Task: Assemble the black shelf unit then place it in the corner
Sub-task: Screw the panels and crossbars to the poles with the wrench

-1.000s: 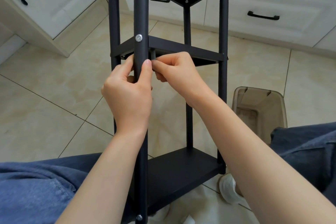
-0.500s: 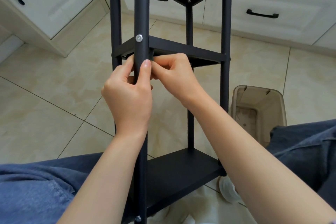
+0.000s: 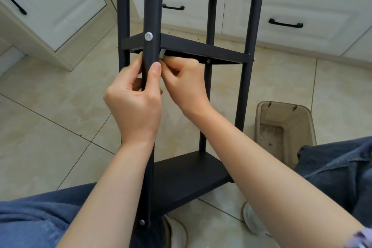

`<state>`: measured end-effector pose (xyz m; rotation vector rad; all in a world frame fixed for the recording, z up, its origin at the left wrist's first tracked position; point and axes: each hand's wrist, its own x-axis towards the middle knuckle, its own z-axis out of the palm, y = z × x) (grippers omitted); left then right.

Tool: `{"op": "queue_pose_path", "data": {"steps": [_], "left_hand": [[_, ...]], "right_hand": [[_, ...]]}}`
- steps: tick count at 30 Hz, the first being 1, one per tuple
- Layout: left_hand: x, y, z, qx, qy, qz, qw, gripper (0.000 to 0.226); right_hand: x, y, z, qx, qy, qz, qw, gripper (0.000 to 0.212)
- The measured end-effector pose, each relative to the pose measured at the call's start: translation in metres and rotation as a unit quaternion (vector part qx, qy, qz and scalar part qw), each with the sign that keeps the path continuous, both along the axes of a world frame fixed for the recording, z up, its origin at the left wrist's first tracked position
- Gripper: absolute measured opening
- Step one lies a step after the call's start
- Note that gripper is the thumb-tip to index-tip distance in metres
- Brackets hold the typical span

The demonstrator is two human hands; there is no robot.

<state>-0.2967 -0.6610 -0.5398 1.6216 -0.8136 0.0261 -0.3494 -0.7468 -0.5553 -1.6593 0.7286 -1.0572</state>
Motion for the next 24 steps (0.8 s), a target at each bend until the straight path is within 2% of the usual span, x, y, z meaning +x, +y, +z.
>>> {"op": "queue_pose_path", "data": {"steps": [15,19,24], "left_hand": [[0.008,-0.004,-0.004,-0.006,-0.009,-0.008,1.000,0.032],[0.009,-0.003,-0.004,-0.010,-0.006,-0.004,1.000,0.028],[0.010,-0.002,-0.004,-0.011,-0.017,0.003,1.000,0.019]], "right_hand": [[0.016,-0.007,-0.013,-0.030,-0.020,-0.056,0.998,0.020],[0.013,-0.008,-0.012,-0.029,-0.007,-0.028,0.999,0.022],[0.005,-0.009,-0.011,0.016,0.041,0.016,0.999,0.023]]}}
